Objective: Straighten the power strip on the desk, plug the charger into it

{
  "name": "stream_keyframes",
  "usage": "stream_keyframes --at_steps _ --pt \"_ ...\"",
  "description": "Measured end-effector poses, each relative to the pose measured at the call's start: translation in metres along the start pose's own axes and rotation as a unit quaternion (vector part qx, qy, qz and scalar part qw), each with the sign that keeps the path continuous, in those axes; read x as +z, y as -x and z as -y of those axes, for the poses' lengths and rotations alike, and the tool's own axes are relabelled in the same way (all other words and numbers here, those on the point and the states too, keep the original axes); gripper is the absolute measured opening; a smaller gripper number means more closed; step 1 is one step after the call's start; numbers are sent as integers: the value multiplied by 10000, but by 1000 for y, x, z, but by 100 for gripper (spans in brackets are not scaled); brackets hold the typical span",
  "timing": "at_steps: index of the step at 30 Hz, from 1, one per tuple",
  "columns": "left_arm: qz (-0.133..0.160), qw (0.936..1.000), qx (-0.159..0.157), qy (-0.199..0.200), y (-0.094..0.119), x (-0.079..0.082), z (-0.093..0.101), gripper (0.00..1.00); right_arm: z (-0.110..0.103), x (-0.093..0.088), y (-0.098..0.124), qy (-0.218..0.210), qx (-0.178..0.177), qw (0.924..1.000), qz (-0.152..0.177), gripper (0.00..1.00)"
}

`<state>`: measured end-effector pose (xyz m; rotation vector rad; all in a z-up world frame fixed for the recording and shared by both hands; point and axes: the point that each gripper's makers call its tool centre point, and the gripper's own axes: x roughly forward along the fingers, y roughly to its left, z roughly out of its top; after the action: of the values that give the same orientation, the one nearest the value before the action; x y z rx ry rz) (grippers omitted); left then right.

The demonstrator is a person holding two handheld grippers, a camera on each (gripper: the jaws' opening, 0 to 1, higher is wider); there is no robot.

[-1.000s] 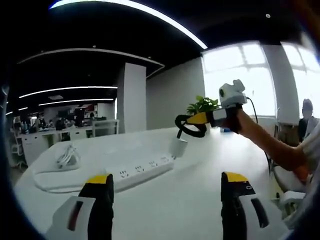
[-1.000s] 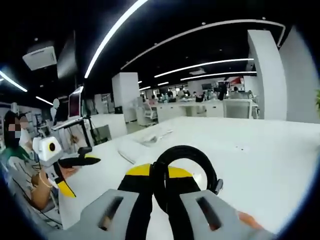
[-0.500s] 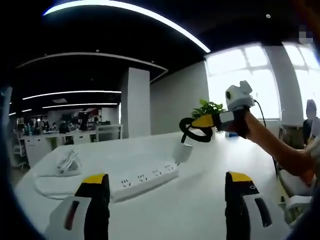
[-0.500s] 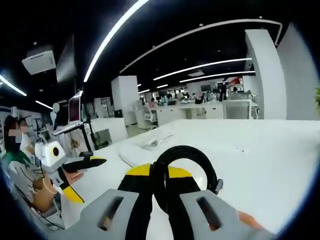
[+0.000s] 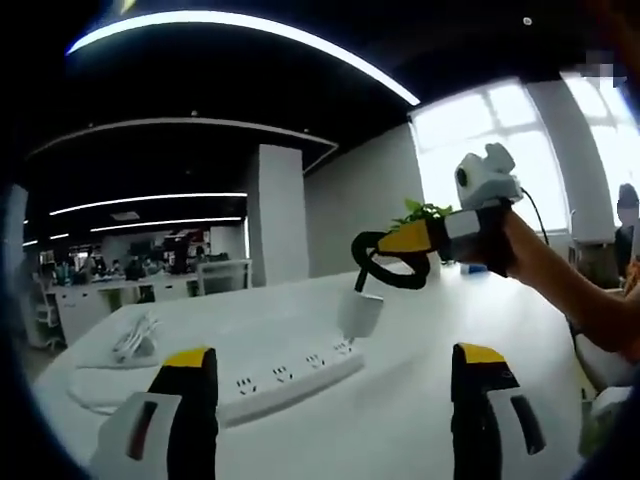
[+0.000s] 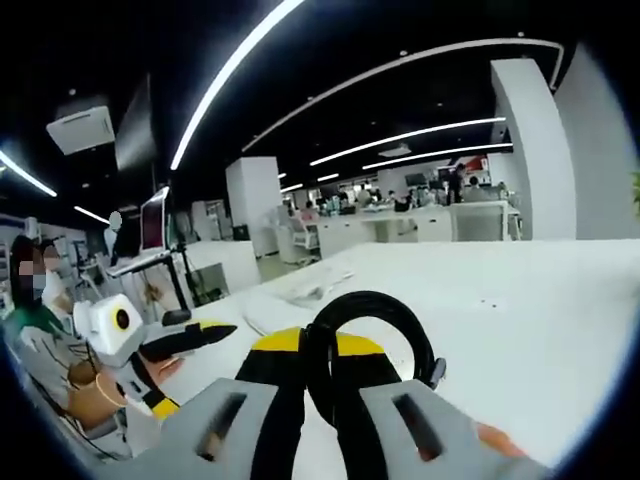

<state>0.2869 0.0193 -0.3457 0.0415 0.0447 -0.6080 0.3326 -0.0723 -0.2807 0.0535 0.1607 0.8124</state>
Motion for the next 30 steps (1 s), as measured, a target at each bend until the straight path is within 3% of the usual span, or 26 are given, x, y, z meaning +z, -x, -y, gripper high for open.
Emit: stream_keyframes --at_steps 10,16,30 --pt "27 9999 116 -122 -17 1 1 99 -4 -2 -1 -37 28 10000 34 7" --pt "249 9995 167 65 -30 8 1 96 -6 -1 0 -37 43 10000 38 7" --pt "293 9990 316 134 -50 12 4 95 -1 2 5 -5 -22 10000 53 7"
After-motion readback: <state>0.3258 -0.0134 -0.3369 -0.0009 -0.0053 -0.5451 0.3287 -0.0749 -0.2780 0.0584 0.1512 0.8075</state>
